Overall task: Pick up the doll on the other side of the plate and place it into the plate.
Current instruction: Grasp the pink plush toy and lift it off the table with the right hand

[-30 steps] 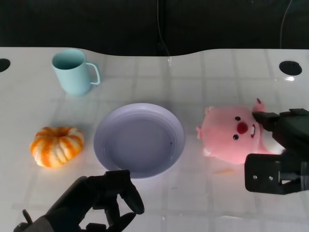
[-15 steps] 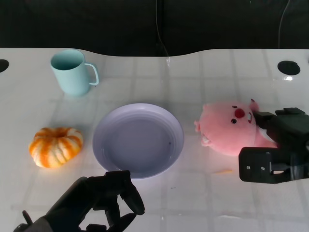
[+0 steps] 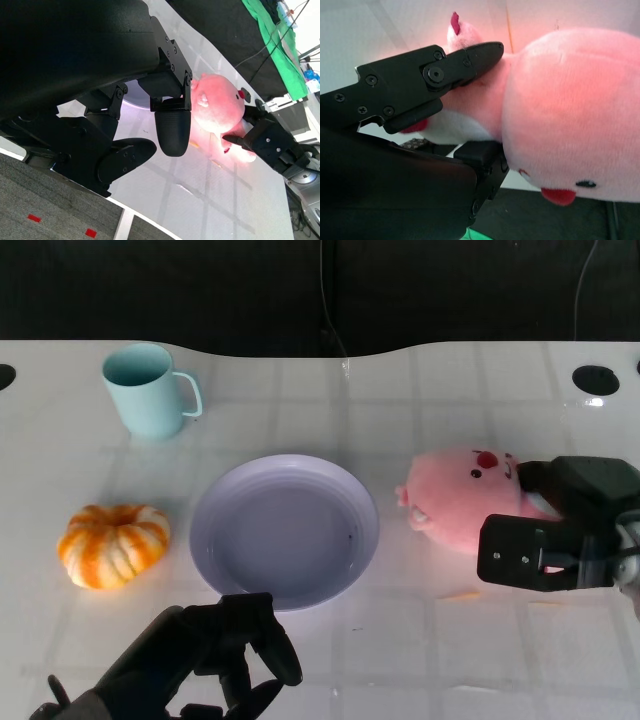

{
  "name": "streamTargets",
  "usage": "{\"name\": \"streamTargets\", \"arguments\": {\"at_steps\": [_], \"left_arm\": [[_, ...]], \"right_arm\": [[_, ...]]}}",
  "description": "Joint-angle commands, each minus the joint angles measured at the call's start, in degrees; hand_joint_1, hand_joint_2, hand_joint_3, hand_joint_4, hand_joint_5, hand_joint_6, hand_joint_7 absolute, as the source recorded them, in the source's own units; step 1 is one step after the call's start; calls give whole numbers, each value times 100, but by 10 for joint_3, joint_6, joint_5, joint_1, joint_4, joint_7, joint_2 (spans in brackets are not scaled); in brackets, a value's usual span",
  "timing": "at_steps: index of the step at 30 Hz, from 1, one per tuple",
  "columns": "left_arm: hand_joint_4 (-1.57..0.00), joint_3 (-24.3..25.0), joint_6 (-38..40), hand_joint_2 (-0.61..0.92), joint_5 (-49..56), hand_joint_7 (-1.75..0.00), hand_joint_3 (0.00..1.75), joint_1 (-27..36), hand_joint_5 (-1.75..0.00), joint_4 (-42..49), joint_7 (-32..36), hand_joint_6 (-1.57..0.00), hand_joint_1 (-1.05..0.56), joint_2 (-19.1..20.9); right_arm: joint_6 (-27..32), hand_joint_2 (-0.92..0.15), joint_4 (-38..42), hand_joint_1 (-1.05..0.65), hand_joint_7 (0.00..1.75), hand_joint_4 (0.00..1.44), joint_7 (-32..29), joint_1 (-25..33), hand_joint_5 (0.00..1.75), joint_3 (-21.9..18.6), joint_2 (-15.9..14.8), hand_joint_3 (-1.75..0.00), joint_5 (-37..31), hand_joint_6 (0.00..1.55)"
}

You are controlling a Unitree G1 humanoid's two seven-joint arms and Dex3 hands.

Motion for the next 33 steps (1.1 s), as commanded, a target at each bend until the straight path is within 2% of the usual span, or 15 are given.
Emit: {"name": "streamTargets", "arguments": {"at_steps": [1,2,6,8,9,10,11,12,13,15,17,20,24,29,33], "left_arm": [[-71,1,6,59,1,-142,97,-1,-175,-4,3,-65,-14,3],[-71,1,6,59,1,-143,97,-1,-175,-4,3,-65,-14,3],[-70,1,4,59,4,-143,98,-3,-175,-2,3,-65,-15,5],[-70,2,3,58,4,-143,99,-2,-175,-2,3,-65,-15,5],[-70,3,2,58,3,-143,99,-2,-175,-1,3,-64,-15,5],[-70,3,0,58,1,-143,99,-2,-175,0,2,-64,-15,5],[-71,4,2,58,-1,-143,99,-2,-175,1,2,-64,-15,4],[-71,5,4,58,-3,-143,99,-2,-175,0,1,-65,-15,4],[-71,6,5,58,-4,-143,99,-2,-175,0,0,-65,-15,4],[-71,7,6,58,-5,-143,99,-3,-175,2,-1,-64,-15,6],[-71,7,4,58,-3,-142,99,-5,-175,4,-1,-64,-15,8],[-71,7,-5,58,-3,-142,98,-8,-175,12,0,-64,-15,8],[-70,7,-8,59,0,-140,97,-10,-175,16,0,-64,-16,10],[-70,6,-8,60,-2,-140,95,-12,-175,23,0,-64,-14,9],[-70,5,-10,61,-1,-140,94,-14,-175,26,0,-65,-15,8]], "right_arm": [[-25,-92,14,-23,25,90,11,18,94,31,1,-18,-8,121],[-27,-92,12,-24,43,84,7,18,113,35,-1,-23,-11,114],[-25,-92,-4,-25,66,78,-36,23,138,40,-7,-25,-18,102],[-6,-92,-20,-26,78,78,-60,31,153,23,0,-23,-4,99],[5,-92,-28,-24,95,78,-73,36,164,6,6,-22,11,93],[17,-91,-37,-24,102,78,-81,40,168,-8,12,-22,24,91],[29,-88,-46,-23,99,79,-88,44,164,-21,17,-31,35,91],[35,-79,-59,-22,101,79,-95,49,165,-33,19,-49,45,91],[37,-70,-72,-21,115,79,-102,53,170,-41,20,-68,51,85],[32,-57,-92,-19,128,82,-121,60,174,-52,16,-93,56,83],[28,-47,-105,-18,142,87,-141,65,174,-58,12,-105,54,81],[22,-39,-108,-17,158,88,-165,68,175,-65,9,-111,52,78],[8,-39,-113,-16,170,91,-182,68,175,-72,3,-117,54,74],[-8,-41,-123,-18,173,91,-181,58,175,-79,4,-119,62,74],[-7,-35,-148,-17,175,93,-162,46,175,-81,10,-129,67,76]]}}
